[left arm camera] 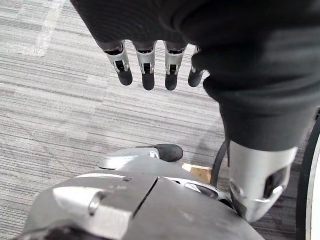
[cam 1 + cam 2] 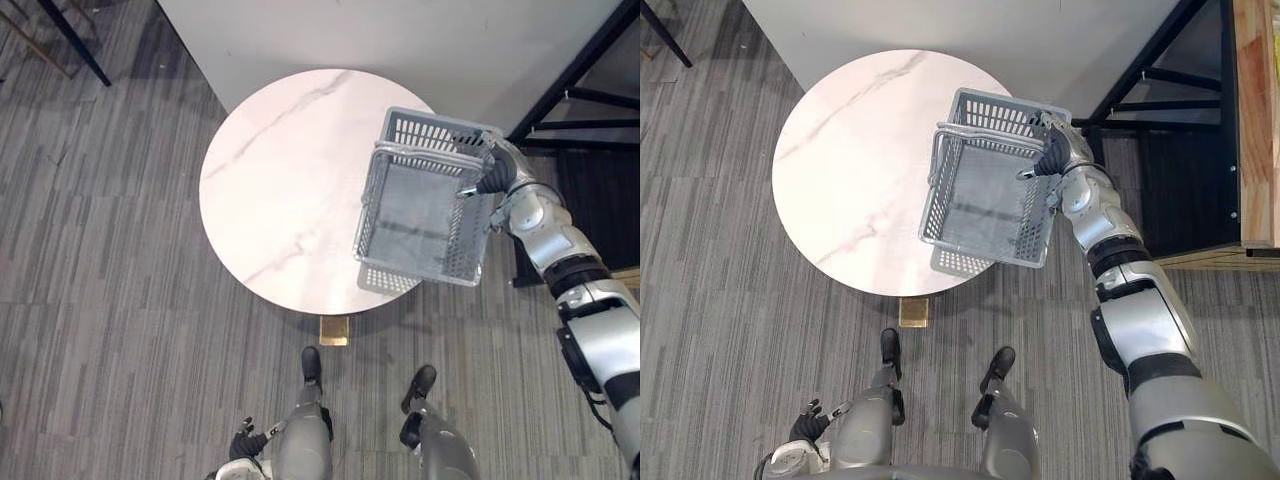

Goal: Pick vegetable in the basket

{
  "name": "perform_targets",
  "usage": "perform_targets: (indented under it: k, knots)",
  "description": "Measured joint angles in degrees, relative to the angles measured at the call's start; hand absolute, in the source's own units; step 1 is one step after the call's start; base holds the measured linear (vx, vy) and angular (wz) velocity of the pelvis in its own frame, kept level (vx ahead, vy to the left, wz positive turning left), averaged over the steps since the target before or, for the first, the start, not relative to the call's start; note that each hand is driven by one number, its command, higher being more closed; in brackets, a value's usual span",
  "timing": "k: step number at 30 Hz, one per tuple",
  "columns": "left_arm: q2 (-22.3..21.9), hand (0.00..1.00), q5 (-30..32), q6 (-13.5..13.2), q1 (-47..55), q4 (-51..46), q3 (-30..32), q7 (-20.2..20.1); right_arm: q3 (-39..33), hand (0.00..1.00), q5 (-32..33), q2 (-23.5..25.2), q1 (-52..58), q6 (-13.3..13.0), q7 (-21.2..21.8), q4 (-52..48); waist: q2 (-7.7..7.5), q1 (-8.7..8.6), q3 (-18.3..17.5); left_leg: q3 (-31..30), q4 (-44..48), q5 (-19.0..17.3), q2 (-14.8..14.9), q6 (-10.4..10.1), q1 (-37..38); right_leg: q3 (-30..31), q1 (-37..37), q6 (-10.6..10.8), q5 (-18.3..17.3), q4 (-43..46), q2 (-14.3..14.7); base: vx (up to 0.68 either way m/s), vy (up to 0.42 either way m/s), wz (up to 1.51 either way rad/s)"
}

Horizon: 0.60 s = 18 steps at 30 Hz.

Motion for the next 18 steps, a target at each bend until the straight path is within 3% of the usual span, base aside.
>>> perform_targets:
  k: [12,13,18]
  knots:
    - [0.0,0.00,-0.1,-0.5,-0.7,0.0,0.0,0.7,-1.6,0.00,-1.6,0.8,-2.2,0.0,-1.7,1.7,-0.01,0.07,2.0,-0.5,0.0,0.0,-0.2,0.0,-0.4,-0.3,0.0,0.0,0.4,-0.6,0.0,0.00,0.001,0.01]
    - [0.0,0.00,-0.1,-0.5,-0.7,0.0,0.0,0.7,-1.5,1.00,-1.6,0.8,-2.3,0.0,-1.8,1.7,-0.01,0.05,2.0,-0.7,0.0,0.0,-0.1,0.0,-0.6,-0.3,0.0,0.0,0.4,-0.6,0.0,0.03,0.004,0.04]
    - [0.1,0.00,0.0,-0.5,-1.2,0.0,-0.5,0.7,0.3,1.00,-2.1,0.8,-3.1,0.0,-1.7,1.9,-0.01,0.47,2.0,-1.4,0.0,0.4,0.0,-0.1,-0.9,-0.3,0.0,0.0,0.4,-0.6,0.1,0.02,0.002,0.04]
